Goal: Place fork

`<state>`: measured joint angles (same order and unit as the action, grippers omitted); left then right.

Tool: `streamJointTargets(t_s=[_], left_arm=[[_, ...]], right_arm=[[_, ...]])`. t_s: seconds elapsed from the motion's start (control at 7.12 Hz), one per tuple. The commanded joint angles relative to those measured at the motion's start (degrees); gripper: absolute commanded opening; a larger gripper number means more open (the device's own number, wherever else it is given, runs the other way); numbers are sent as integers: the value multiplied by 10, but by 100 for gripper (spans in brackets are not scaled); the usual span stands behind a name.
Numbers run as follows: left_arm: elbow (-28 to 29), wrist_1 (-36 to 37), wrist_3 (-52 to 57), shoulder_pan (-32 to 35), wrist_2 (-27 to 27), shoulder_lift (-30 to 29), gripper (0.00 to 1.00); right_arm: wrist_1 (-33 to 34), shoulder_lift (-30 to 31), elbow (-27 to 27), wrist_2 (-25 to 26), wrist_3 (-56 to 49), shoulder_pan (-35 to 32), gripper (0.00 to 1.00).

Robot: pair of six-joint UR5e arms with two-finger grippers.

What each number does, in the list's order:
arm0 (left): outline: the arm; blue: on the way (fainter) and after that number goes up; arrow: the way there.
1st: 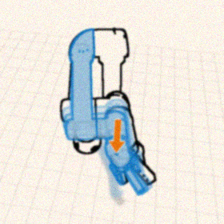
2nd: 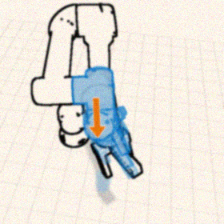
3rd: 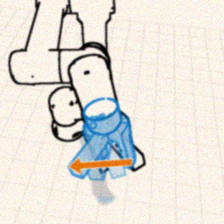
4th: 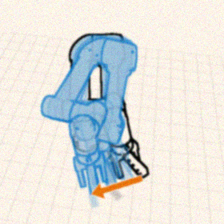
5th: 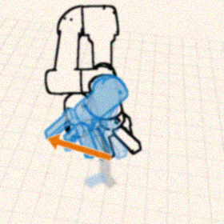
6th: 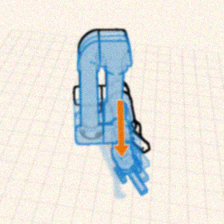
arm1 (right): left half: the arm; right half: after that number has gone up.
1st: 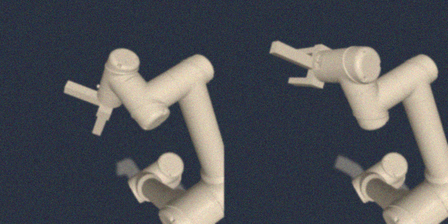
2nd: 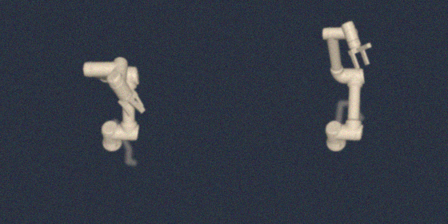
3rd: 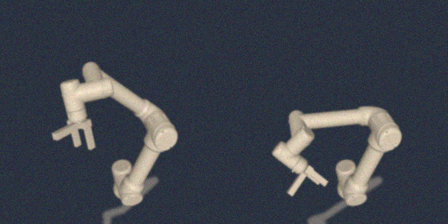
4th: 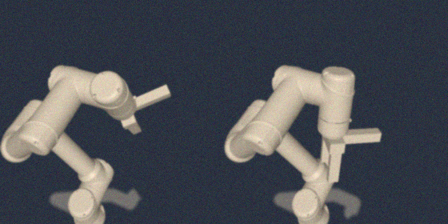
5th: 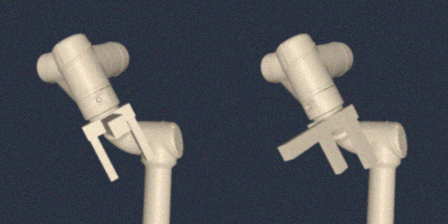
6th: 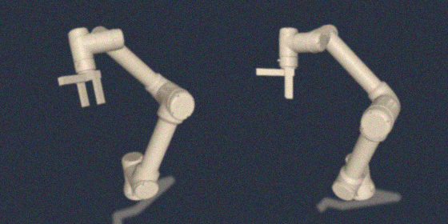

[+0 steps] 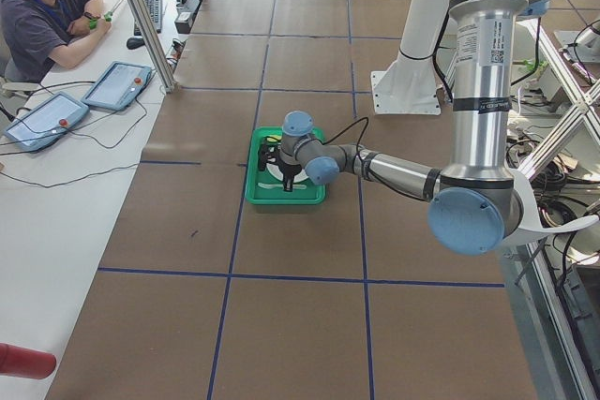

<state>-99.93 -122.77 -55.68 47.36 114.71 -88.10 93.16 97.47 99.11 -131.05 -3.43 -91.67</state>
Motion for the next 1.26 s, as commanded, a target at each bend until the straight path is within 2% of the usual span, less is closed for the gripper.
streamJointTargets(t_s=[0.0,0.14,0.28,0.56,0.98,1.12], left_arm=[[-7,2,0,0,2,0,100],[-7,2,-1,1,3,3,100],[-6,4,0,21,35,6,100],[-6,5,25,71,52,27,100],[2,24,221,211,92,72,100],[0,74,316,260,94,72,100]], right_arm=[[0,0,-1,0,0,0,100],[0,0,-1,0,0,0,100],[0,0,-1,0,0,0,100],[0,0,-1,0,0,0,100],[0,0,-1,0,0,0,100],[0,0,0,0,0,0,100]])
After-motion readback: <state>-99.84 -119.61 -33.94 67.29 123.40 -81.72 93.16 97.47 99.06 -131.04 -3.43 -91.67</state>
